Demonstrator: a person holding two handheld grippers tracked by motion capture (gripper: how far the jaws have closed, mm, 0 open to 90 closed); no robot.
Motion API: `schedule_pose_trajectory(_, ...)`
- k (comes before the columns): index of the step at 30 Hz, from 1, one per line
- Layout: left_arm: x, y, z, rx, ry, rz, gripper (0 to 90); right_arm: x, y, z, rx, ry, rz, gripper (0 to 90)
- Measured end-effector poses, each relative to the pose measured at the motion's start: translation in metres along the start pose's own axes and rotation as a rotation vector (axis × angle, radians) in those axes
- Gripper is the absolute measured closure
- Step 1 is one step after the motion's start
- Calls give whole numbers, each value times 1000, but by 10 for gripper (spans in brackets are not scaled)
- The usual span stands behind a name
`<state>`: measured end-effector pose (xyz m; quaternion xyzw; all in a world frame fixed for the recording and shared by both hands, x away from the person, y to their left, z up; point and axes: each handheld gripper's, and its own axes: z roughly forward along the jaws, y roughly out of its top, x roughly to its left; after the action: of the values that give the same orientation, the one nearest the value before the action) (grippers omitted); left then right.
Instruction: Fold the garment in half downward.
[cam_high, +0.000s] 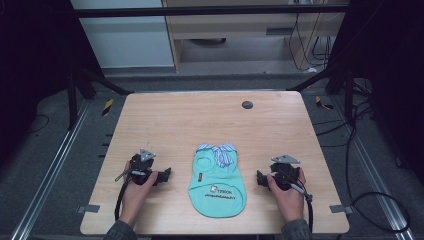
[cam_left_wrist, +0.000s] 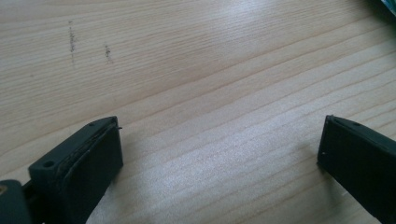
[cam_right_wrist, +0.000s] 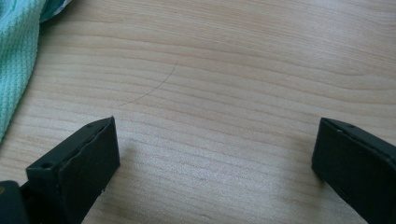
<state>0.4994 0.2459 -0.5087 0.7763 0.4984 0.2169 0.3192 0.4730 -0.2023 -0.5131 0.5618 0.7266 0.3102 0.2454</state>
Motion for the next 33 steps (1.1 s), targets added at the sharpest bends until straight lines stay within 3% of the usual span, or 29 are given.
schedule_pose_trajectory(9, -5, -4, -4, 0, -13, 14, 0, -1, 1, 1, -2, 31, -26, 12)
schedule_pose_trajectory(24, -8, -6, -9, 10, -38, 31, 6, 0, 0, 0, 0, 25, -18, 13)
schedule_pose_trajectory(25, -9, -3, -12, 7, -55, 34, 47, 2, 0, -2, -2, 24, -20, 51)
schedule_pose_trajectory(27, -10, -1, -14, 5, -60, 47, 41, 3, 1, -3, 3, 31, -25, 97)
schedule_pose_trajectory(29, -12, 6, -17, -8, -63, 71, 40, 8, 9, -8, -16, 49, -43, 139)
schedule_pose_trajectory(32, -15, 31, -21, -4, -114, 137, 36, 19, 28, -12, -19, 49, -147, 218)
schedule_pose_trajectory(33, -15, 31, -21, -4, -114, 137, 38, 19, 28, -12, -19, 49, -147, 218)
